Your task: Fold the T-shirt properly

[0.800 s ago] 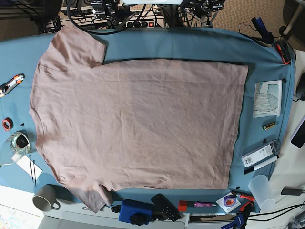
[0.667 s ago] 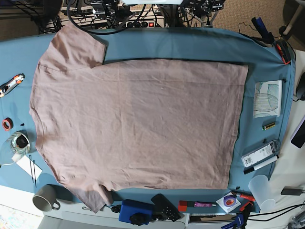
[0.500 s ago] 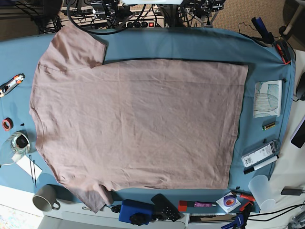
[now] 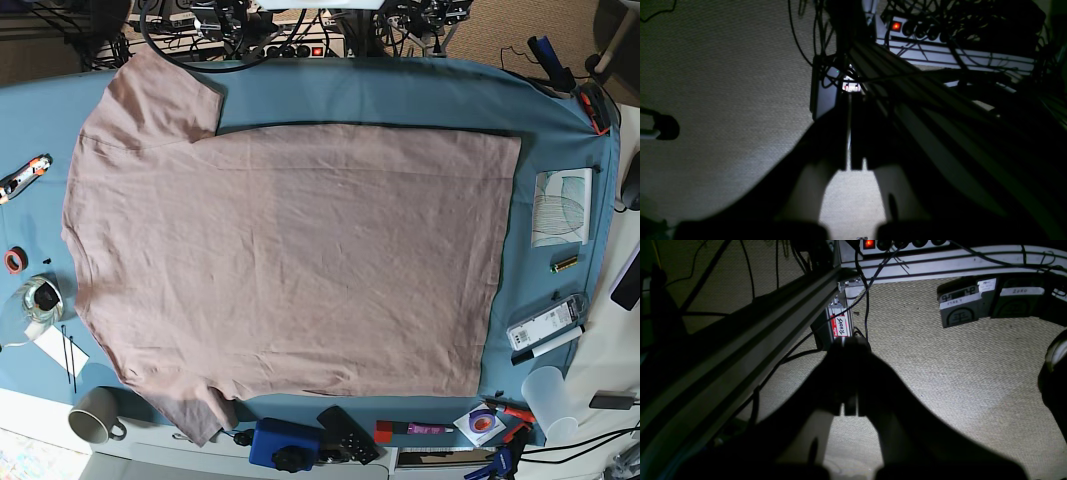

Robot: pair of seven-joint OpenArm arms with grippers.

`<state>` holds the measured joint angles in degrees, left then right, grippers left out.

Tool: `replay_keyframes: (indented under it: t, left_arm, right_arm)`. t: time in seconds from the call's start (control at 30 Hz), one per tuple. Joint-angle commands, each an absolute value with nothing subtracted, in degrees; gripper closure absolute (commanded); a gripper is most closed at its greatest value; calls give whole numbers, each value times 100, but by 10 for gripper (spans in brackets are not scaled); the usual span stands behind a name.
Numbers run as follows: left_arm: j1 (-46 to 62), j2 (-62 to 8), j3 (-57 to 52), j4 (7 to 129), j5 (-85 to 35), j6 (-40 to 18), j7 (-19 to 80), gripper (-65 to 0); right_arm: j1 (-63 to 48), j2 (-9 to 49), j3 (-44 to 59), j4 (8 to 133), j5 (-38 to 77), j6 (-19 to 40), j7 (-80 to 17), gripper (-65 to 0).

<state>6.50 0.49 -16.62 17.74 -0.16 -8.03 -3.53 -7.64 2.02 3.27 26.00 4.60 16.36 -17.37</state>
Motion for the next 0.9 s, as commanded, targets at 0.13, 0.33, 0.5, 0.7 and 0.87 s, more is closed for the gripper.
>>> replay_keyframes:
  t: [0.13,0.33,0.5,0.7,0.87]
  left_arm:
    - [711,71,-1669,1813,5,-858,-392,0]
    - [1007,-91,-1669,2123,5,-858,-392,0]
    - [1376,-329,-1669,2550,-12,-902,-390,0]
    - [1938,-499,-1669,3201,-19,-897,-381,0]
    - [2508,-497,-1669,3962,-285,-902,-161,0]
  right_arm:
    - [-764,290,338,2668,517,1688,-2078,0]
    - [-891,486,338,2821,917,1691,-2449,0]
    - [-1284,644,338,3417,952,1691,-2530,0]
    - [-1905,867,338,4351,1378,1691,-2849,0]
    - [-2403,1144,338,5103,1586,1691,-3046,0]
